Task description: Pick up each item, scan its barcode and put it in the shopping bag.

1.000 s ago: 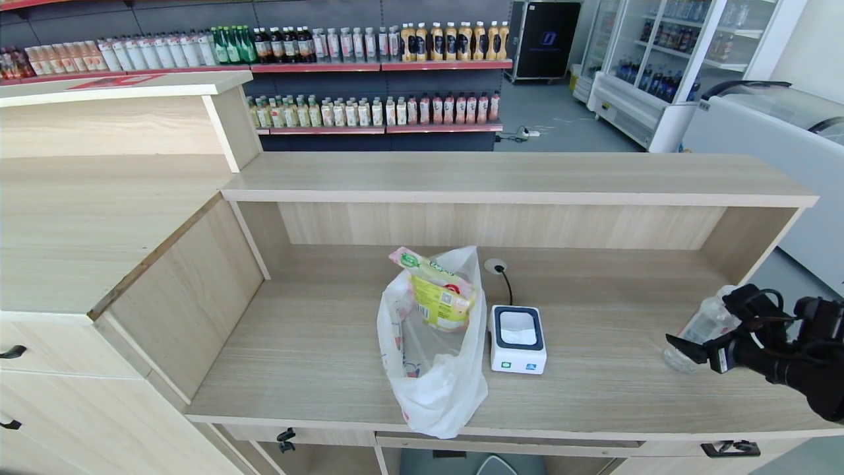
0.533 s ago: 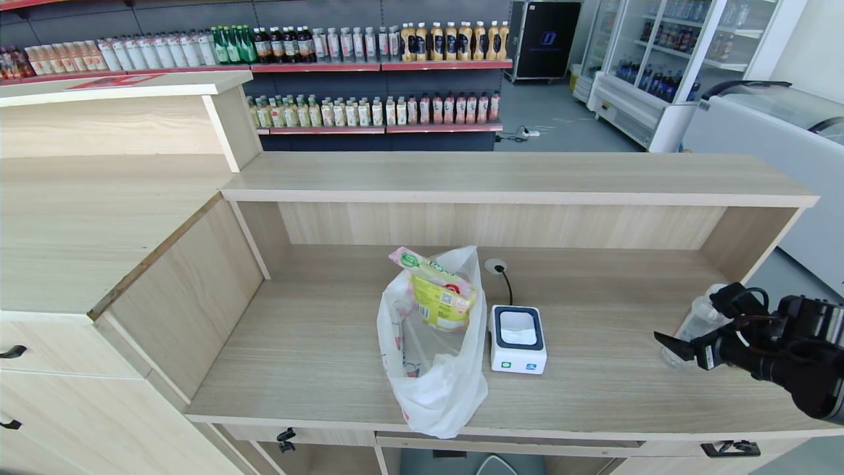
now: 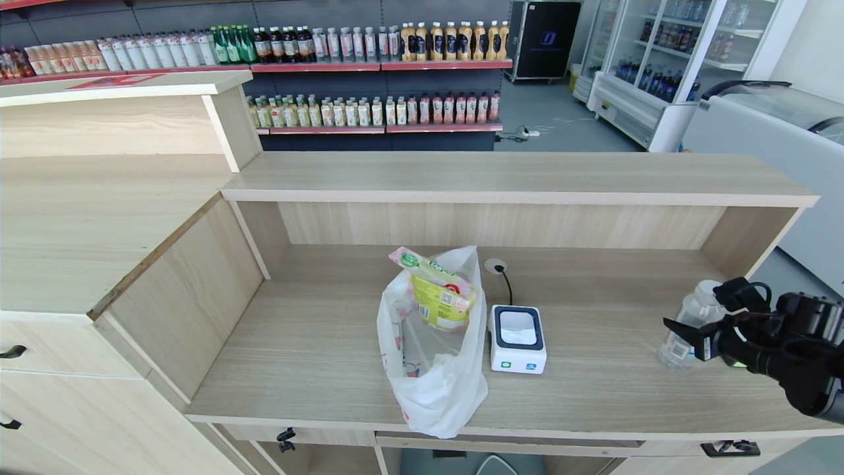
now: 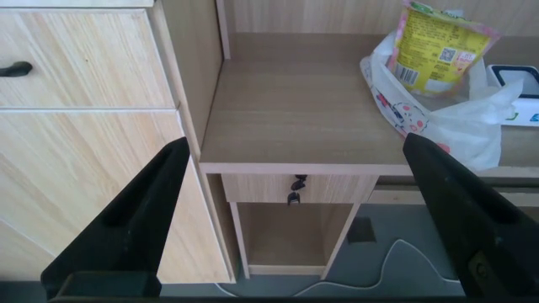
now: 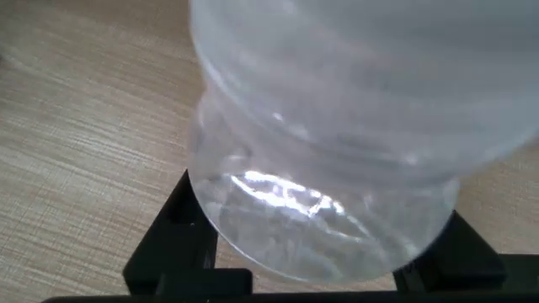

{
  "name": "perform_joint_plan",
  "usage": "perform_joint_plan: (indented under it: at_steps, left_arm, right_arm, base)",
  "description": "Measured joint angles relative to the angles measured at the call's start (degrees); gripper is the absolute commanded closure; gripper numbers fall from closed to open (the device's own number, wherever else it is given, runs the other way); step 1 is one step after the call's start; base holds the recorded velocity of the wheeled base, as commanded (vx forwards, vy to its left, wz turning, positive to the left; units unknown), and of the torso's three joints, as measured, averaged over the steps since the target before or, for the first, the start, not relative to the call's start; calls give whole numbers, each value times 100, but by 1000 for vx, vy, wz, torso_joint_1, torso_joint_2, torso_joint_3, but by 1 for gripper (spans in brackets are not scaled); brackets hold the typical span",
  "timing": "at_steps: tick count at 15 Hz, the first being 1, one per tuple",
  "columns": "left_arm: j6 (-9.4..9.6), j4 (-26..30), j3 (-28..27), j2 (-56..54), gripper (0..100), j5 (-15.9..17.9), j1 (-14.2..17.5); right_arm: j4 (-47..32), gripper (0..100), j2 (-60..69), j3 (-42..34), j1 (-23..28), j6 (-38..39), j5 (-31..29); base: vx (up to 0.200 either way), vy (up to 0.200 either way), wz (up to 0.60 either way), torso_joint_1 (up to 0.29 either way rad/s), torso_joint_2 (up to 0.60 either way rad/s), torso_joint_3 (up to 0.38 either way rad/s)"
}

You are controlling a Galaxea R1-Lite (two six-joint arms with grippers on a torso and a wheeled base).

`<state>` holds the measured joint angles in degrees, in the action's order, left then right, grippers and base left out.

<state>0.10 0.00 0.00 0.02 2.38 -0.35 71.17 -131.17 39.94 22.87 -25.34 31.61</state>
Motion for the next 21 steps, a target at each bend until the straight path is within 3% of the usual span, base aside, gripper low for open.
perform_joint_plan:
  at_steps: [3, 8, 12, 16, 18, 21]
  left_arm:
    - [0, 0, 0, 0, 0, 0, 0]
    - [0, 0, 0, 0, 0, 0, 0]
    - [0, 0, 0, 0, 0, -2, -2]
    - [0, 0, 0, 0, 0, 0, 2]
    - [0, 0, 0, 0, 0, -2, 2]
    - [0, 0, 0, 0, 0, -2, 0]
  right_arm:
    - [-1, 100, -11, 9, -2, 33, -6]
    - [-417, 100, 451, -17, -66, 1185, 68]
    - [-2612, 100, 2205, 243, -261, 2643, 666]
    - [-5382, 100, 4367, 956, -471, 3467, 2009]
    - [-6143, 100, 5311, 1232, -772, 3928, 2508]
    - [-7114, 100, 6481, 1386, -1480, 4420, 2699]
  base:
    - [0, 0, 0, 0, 0, 0]
    - [0, 0, 0, 0, 0, 0]
    - [0, 0, 0, 0, 0, 0]
    - [0, 0, 0, 0, 0, 0]
    - [0, 0, 0, 0, 0, 0]
    - [0, 0, 0, 0, 0, 0]
